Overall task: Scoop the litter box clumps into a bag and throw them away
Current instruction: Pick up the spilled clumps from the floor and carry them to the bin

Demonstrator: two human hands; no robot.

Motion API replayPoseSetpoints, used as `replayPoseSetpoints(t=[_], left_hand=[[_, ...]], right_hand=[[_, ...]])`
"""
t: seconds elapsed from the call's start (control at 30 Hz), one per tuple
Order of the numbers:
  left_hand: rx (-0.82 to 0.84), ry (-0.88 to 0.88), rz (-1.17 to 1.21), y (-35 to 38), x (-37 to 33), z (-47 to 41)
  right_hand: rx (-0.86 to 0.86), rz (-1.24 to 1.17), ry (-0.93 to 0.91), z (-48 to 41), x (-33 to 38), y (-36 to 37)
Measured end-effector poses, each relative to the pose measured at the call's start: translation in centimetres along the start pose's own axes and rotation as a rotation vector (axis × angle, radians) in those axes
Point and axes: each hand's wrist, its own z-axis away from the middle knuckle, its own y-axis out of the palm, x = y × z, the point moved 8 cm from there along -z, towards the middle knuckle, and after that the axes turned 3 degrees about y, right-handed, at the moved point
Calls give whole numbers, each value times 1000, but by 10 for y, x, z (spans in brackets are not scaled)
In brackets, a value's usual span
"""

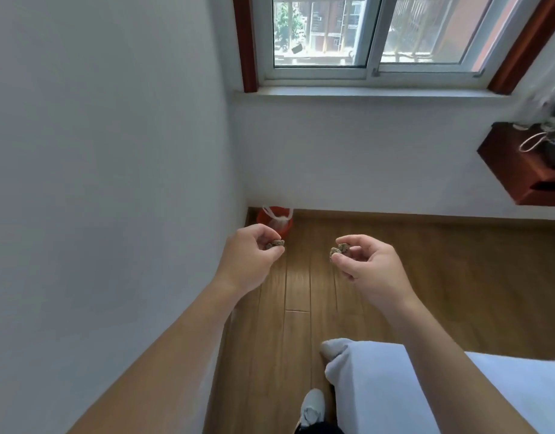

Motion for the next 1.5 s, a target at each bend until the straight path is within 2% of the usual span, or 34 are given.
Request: replayPoseSetpoints(t=[0.33,0.7,0.9,1.13,1.5], left_hand=[[-122,-67,-16,6,5,-149],[-159,-100,16,8,66,-338],[-127,-109,-3,6,83,-441],[-160,-154,-17,1,100,-508],[-270,-431,-75,34,154,-579]], right_hand=[[134,61,-35,-166,46,3],[154,127,-15,-361,63,43],[146,169,-19,-456,85,65],[222,163,13,-537,93,85],[489,243,43,-673,59,122]])
